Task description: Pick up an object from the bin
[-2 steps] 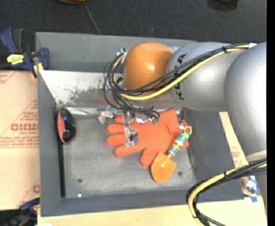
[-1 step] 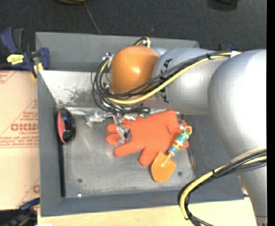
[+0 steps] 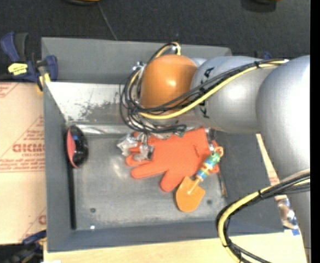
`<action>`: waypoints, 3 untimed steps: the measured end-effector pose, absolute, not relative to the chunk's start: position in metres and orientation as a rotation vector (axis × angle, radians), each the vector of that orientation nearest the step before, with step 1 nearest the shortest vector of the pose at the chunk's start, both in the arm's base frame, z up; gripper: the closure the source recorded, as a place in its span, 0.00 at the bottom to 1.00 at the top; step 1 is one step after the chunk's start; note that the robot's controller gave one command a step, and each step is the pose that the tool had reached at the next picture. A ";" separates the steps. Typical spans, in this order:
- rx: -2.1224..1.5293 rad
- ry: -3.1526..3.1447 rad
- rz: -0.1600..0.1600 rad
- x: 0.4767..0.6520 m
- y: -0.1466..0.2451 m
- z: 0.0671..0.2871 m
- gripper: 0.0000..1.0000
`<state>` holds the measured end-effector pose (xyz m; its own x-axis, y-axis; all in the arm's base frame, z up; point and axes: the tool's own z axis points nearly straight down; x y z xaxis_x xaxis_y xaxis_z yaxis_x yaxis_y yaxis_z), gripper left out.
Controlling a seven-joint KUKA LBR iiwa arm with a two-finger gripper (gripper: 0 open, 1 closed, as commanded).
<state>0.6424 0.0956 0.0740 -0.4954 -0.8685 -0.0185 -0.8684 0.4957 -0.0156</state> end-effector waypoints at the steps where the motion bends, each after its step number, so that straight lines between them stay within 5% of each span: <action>1: -1.565 2.697 -0.006 0.642 0.096 0.074 1.00; 3: -1.555 2.703 -0.005 0.642 0.095 0.106 1.00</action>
Offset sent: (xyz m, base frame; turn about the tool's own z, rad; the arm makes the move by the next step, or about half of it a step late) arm 0.0001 -0.0001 0.0312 0.0005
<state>0.6420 0.0948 0.1061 -0.5021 -0.8646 -0.0188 -0.8645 0.5024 -0.0142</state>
